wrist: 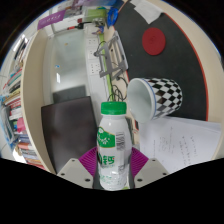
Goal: Pour water
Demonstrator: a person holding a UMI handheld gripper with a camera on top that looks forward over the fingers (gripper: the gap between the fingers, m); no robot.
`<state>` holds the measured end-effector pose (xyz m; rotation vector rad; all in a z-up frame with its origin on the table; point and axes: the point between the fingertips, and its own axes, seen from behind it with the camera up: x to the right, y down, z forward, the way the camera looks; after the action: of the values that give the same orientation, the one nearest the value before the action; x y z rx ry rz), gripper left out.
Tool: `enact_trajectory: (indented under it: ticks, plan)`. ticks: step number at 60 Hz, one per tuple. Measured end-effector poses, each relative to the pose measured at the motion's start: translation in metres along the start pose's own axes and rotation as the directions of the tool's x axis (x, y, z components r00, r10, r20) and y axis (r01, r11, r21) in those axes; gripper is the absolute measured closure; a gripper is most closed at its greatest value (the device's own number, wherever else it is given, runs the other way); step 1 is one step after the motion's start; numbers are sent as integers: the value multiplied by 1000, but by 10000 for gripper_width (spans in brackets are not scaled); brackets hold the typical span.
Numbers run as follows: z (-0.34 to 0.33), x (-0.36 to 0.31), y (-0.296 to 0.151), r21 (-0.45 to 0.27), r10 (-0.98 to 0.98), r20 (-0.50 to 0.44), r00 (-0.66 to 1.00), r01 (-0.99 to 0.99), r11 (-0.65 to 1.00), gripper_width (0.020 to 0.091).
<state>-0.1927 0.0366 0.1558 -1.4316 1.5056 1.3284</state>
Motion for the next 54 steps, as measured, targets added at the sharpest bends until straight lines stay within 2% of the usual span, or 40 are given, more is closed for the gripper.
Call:
enact_trajectory:
  ticks: [5, 10, 16, 22, 30, 35, 42, 46, 54]
  plan:
    - [-8, -26, 0, -2, -163, 23, 986, 163, 987, 691]
    - [-18, -56, -6, 17, -429, 16, 903, 429, 903, 689]
    - [-29, -87, -33, 51, -729, -43, 683, 730, 681, 689]
    - [-44, -114, -74, 99, -903, -138, 408, 912, 397, 689]
    - [-59, -122, -143, 101, -953, -293, 77, 994, 49, 687]
    - [-64, -117, -175, 98, -937, -345, -58, 991, -97, 687]
    - [-55, -87, -213, 64, -923, -359, -140, 983, -175, 669]
    - [-47, -65, -230, 28, -920, -356, -162, 983, -184, 669]
    - [-31, -30, -253, 5, -924, -346, -166, 984, -178, 670]
